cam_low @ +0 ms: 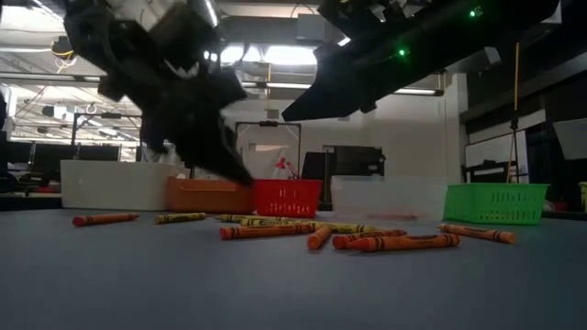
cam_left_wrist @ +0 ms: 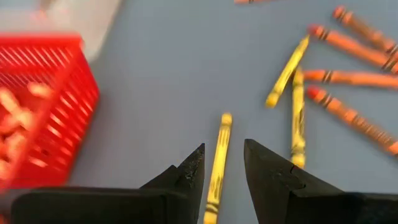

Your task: Sort crayons

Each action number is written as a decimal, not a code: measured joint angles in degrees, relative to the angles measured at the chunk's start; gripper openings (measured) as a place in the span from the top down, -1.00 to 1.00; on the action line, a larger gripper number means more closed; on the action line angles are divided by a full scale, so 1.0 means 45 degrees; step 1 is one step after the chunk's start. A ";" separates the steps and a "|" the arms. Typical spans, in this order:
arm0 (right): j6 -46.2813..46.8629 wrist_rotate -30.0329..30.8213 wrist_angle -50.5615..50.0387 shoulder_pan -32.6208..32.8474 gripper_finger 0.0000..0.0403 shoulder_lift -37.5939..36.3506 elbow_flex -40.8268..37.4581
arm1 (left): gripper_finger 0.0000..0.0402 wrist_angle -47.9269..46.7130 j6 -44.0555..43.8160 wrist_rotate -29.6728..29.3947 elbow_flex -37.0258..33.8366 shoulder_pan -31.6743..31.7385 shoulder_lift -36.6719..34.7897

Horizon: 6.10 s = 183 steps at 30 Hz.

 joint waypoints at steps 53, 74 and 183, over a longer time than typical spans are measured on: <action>0.1841 -0.2799 -0.5406 0.0000 0.93 -0.0005 -0.0010 | 0.97 -0.0500 -0.0437 -0.0550 -0.0034 0.0163 -0.0005; 0.1766 -0.2798 -0.5640 -0.0005 0.93 -0.0005 -0.0010 | 0.97 -0.9289 -0.1149 -0.5998 -0.0024 0.2970 -0.7810; 0.2283 -0.8536 -1.2081 0.1253 0.29 0.0051 0.2351 | 0.42 -1.2395 -0.5425 -0.5189 -0.0019 0.5905 -0.8448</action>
